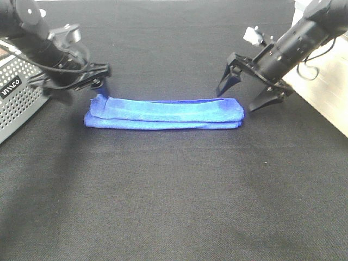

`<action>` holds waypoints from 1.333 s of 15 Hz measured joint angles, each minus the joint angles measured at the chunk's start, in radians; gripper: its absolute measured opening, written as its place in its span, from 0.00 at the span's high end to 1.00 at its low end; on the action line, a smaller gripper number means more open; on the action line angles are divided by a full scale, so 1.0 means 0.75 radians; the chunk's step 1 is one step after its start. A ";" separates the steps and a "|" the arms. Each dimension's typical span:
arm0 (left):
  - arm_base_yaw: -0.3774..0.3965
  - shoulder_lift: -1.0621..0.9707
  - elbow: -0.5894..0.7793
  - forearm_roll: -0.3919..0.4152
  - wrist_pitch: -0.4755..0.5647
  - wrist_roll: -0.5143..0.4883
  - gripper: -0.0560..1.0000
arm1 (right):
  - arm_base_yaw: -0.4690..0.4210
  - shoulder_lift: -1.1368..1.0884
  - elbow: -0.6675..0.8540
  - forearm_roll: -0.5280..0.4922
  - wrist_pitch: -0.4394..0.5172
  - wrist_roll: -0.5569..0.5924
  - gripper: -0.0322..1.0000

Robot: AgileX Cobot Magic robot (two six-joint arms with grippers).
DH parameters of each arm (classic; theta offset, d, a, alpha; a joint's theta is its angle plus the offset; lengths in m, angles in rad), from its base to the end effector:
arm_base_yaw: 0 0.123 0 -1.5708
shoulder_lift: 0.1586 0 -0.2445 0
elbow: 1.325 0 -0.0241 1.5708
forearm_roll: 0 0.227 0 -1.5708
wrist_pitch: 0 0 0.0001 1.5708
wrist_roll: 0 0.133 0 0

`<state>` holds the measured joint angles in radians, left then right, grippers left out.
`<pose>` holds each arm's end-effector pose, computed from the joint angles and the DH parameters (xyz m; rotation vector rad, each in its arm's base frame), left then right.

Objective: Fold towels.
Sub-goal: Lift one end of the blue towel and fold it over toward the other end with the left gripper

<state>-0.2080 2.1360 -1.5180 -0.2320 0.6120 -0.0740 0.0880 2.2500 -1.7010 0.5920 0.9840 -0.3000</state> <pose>0.4132 -0.1052 0.0928 -0.0372 2.7264 -0.3189 0.4135 0.0986 0.0919 -0.1215 2.8756 0.7295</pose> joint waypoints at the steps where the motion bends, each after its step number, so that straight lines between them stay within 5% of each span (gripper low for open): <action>1: 0.008 0.009 0.000 0.004 -0.004 -0.004 0.19 | 0.000 -0.005 0.000 -0.007 0.001 0.004 0.09; 6: 0.012 0.116 -0.032 -0.005 -0.067 0.057 0.18 | 0.000 -0.005 0.000 -0.012 -0.020 0.005 0.09; 12: 0.013 0.197 -0.099 -0.325 -0.073 0.312 0.24 | 0.000 -0.005 0.000 -0.012 -0.071 0.005 0.09; 15: 0.015 0.208 -0.103 -0.315 -0.048 0.324 0.24 | 0.000 -0.005 0.000 -0.012 -0.072 0.005 0.09; 17: 0.015 0.200 -0.161 -0.229 0.025 0.317 0.24 | 0.000 -0.005 0.000 -0.012 -0.072 0.005 0.09; 20: 0.015 0.173 -0.223 -0.023 0.075 0.131 0.24 | 0.000 -0.005 0.000 -0.012 -0.072 0.005 0.09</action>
<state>-0.1970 2.2660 -1.6850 -0.2490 0.6680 0.0240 0.0880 2.2460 -1.7010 0.5830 0.9300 -0.2960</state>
